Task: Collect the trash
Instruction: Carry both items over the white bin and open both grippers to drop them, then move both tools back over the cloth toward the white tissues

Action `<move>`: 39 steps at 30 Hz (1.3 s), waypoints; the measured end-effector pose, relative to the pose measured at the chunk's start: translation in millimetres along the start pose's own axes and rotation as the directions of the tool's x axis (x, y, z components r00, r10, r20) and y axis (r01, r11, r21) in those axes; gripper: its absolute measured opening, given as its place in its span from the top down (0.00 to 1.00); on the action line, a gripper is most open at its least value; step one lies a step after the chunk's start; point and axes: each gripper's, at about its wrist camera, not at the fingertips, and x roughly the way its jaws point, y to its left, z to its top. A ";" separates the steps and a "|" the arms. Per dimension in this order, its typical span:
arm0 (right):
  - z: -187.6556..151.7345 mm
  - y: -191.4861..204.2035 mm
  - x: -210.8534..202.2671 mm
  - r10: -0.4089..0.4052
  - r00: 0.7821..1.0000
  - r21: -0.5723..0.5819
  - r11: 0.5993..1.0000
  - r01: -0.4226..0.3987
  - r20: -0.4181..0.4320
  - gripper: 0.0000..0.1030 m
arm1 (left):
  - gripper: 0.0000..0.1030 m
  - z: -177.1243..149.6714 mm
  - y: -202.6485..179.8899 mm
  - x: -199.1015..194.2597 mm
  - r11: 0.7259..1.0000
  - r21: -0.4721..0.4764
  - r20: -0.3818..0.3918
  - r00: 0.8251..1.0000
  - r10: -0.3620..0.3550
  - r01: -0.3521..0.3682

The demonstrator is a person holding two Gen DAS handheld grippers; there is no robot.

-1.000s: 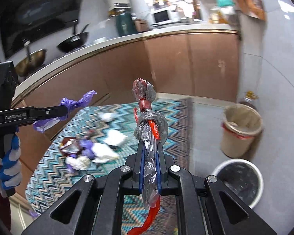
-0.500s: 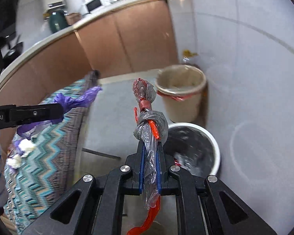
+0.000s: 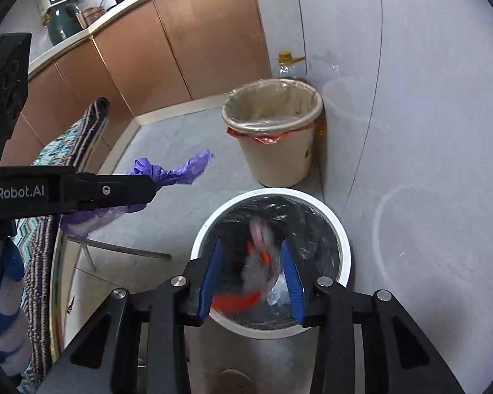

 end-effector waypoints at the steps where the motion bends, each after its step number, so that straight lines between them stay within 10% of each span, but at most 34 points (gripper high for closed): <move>1: -0.1 -1.0 1.6 -0.004 1.000 0.002 1.000 0.004 -0.002 0.63 | 0.68 1.8 1.0 1.0 1.000 -0.001 -0.001 1.000 -0.005 0.005; 20: 5.4 25.5 -63.3 -0.012 0.995 0.003 1.000 0.012 0.101 0.60 | 0.68 -16.5 -5.3 -94.7 0.999 0.032 0.168 0.986 0.006 -0.012; 39: 2.6 170.6 -192.0 0.174 0.952 -0.229 0.967 -0.116 0.254 0.54 | 0.63 -115.9 140.7 -292.8 0.984 -0.129 0.419 0.893 0.163 -0.120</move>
